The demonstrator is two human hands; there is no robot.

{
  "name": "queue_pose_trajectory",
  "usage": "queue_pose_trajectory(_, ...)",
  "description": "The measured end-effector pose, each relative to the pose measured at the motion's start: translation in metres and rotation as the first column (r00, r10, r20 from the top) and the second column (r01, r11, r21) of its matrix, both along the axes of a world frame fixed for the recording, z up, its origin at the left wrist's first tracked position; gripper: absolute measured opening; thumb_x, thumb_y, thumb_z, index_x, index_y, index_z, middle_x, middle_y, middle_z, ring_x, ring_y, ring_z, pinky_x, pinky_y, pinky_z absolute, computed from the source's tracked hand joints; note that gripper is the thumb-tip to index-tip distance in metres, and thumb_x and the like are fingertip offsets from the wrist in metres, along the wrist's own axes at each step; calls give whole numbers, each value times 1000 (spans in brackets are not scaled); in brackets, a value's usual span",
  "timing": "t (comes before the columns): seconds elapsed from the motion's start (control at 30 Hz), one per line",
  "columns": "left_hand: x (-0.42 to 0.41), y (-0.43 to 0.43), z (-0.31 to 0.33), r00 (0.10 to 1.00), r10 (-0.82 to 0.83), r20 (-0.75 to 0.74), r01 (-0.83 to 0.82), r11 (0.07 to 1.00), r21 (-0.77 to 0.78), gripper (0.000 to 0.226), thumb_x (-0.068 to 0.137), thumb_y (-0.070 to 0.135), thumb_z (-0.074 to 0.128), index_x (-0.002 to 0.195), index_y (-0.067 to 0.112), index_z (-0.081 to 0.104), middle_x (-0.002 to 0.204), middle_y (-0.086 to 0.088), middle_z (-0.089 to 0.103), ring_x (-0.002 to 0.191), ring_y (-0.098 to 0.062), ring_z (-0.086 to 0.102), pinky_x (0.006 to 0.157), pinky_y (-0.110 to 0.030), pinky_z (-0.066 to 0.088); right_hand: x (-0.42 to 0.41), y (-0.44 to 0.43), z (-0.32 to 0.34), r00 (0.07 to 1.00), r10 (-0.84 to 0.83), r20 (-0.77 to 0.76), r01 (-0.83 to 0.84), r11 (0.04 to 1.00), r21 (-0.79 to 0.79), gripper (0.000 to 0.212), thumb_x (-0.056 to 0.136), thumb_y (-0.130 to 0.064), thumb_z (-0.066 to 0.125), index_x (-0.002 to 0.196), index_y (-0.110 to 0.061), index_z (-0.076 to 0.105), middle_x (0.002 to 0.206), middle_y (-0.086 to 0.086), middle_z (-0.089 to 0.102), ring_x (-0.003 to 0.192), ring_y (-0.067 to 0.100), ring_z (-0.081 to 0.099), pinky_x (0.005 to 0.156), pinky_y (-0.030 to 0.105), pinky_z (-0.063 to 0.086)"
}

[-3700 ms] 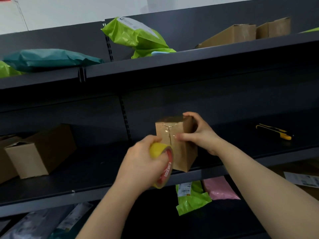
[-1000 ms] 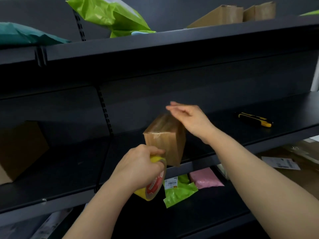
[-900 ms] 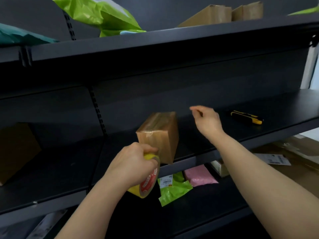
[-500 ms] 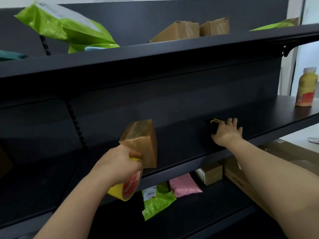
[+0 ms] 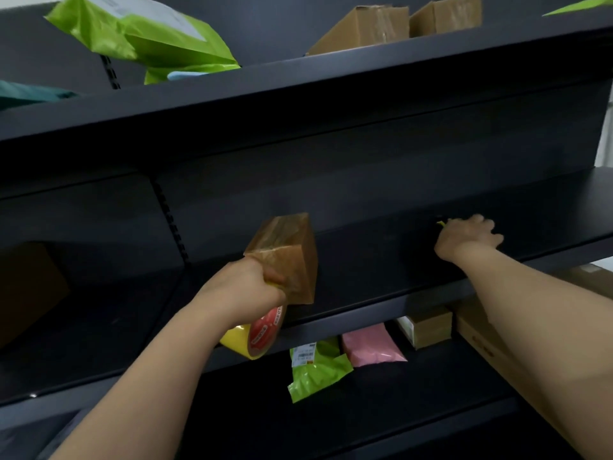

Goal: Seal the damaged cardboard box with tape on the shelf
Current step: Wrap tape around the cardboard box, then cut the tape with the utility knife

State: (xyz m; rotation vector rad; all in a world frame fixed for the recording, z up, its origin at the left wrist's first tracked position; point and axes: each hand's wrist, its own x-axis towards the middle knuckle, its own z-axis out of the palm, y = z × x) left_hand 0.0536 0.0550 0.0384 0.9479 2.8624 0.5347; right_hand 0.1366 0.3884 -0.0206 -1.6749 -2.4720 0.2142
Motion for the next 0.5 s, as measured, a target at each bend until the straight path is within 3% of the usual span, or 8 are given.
queue_pose_trajectory(0.13,1,-4,0,1000,-3,-19,3,1000,-6,32,82,31,63,113,39,70,124,4,62,108,-18,59,93,-33,52,-1,-10,2,997,63,41,-62,998,-20,65,88,-23,63,141,-8,29,139,19,37,124,36,40,95,45,40)
queue_pose_trajectory(0.23,3,-8,-1,999,-29,-25,28,1000,-13,38,85,30,62,119,45,65,132,8,59,114,-16,57,93,-30,51,-3,-30,-1,994,110,-9,-110,993,-52,70,86,-33,63,140,-8,26,140,19,34,127,36,37,97,47,39)
queue_pose_trajectory(0.3,3,-13,-3,999,-44,-23,44,999,-8,38,86,33,62,121,46,64,133,10,58,116,-15,56,94,-33,52,0,-48,3,984,134,-121,-146,985,-97,63,88,-28,60,139,-3,33,141,20,33,125,37,38,97,45,41)
queue_pose_trajectory(0.4,0,-22,-5,998,-64,-7,64,998,17,37,85,40,65,121,46,64,135,11,57,120,-16,55,97,-36,51,14,-75,9,940,152,-307,-217,957,-192,39,83,-10,58,121,-1,50,131,20,37,109,37,47,79,37,46)
queue_pose_trajectory(0.43,-2,-25,-6,997,-71,0,71,997,28,37,84,44,66,121,46,65,134,11,57,119,-15,55,97,-36,50,21,-84,8,892,141,-430,-267,932,-247,34,79,-4,59,113,-2,52,122,20,43,99,34,51,72,35,46)
queue_pose_trajectory(0.5,-6,-31,-8,996,-86,21,85,995,61,38,82,49,66,120,45,65,132,13,58,115,-13,56,95,-35,51,36,-110,6,706,72,-705,-430,835,-344,34,73,6,58,106,-4,54,104,16,57,87,29,56,66,34,46)
